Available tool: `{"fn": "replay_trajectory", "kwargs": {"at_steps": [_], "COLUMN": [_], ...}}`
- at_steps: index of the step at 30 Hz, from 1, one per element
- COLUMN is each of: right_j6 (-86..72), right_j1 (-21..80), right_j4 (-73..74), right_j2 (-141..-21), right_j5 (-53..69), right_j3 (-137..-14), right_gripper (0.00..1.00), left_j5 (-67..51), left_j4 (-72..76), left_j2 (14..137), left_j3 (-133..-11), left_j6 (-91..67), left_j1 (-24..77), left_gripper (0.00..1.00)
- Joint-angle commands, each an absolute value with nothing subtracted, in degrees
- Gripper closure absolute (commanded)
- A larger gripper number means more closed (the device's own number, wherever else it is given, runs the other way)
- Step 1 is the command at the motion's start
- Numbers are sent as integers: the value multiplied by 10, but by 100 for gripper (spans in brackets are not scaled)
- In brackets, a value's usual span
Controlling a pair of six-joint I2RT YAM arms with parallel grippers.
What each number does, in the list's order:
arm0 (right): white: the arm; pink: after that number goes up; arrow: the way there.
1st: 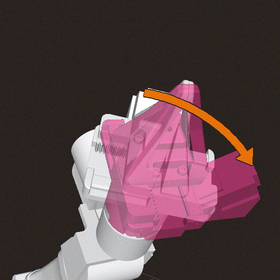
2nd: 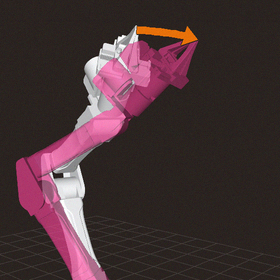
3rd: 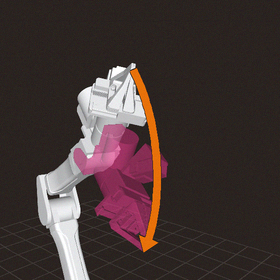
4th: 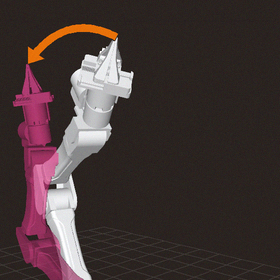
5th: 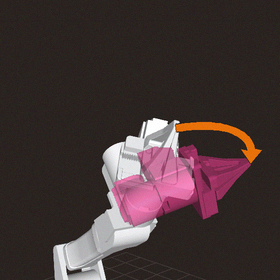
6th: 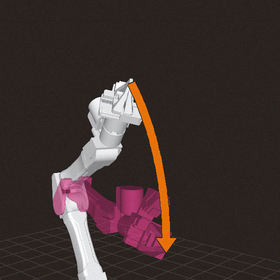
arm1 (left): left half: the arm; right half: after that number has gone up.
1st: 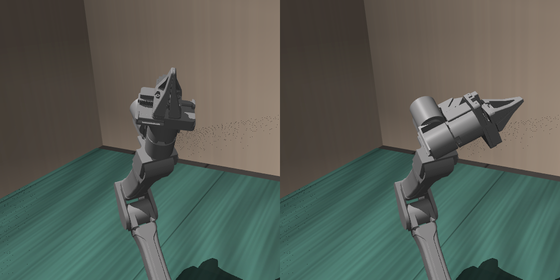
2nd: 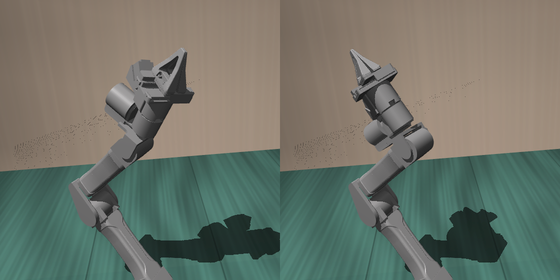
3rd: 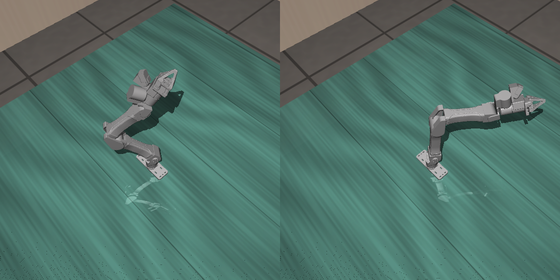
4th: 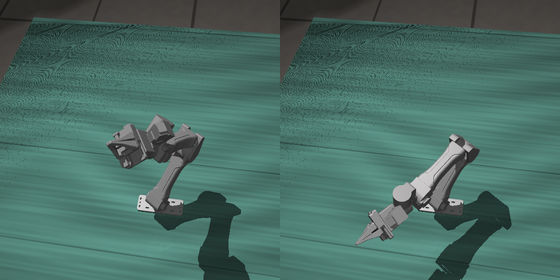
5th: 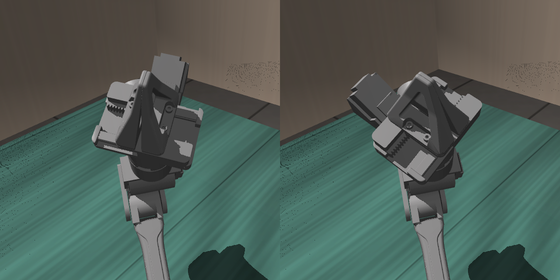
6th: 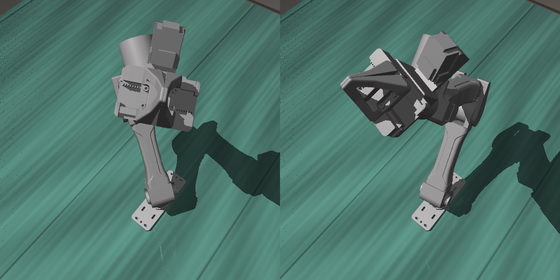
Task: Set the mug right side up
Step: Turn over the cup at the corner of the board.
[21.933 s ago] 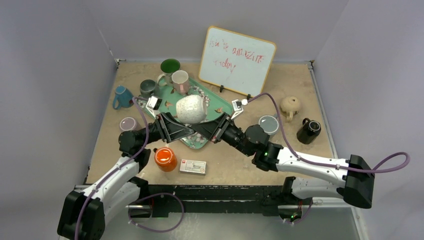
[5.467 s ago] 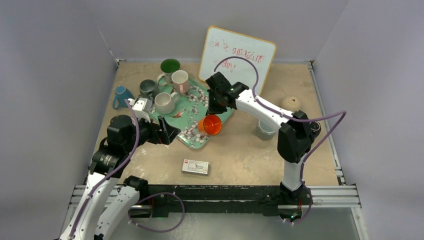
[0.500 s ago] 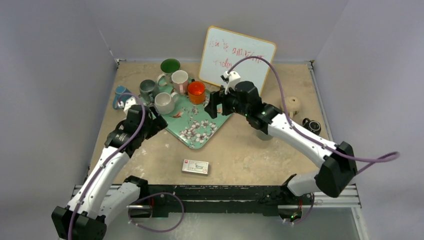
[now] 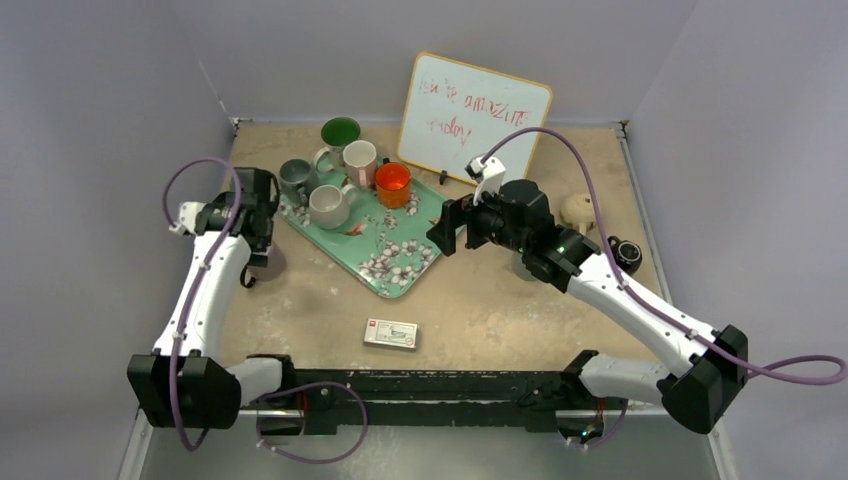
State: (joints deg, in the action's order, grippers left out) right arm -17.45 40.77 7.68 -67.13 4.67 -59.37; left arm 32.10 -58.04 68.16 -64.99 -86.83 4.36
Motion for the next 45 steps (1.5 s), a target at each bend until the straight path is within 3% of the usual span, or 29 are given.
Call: {"fn": "replay_trajectory", "kwargs": {"at_steps": [1, 6, 14, 19, 36, 45], "right_j6": [-159, -161, -159, -163, -154, -171], "right_j1": [408, 408, 408, 409, 409, 408], "right_j4": [110, 123, 164, 160, 150, 139], "right_j2": [-663, -655, -643, -648, -689, -678], "right_j5": [50, 67, 60, 64, 86, 81], "right_j3": [-612, -620, -634, -638, -659, -645], "right_gripper": [1, 1, 1, 1, 1, 1], "left_j5": [305, 317, 272, 248, 136, 138], "left_j4": [-612, -623, -528, -472, -376, -399], "left_j2": [662, 636, 651, 683, 784, 811], "left_j3": [-641, -595, -529, -497, -468, -483], "left_j6": [-955, -1042, -1024, -1027, -1049, -1032], "left_j1": [-40, -106, -199, -247, -262, -262], "left_gripper": [25, 33, 43, 43, 40, 55]}}
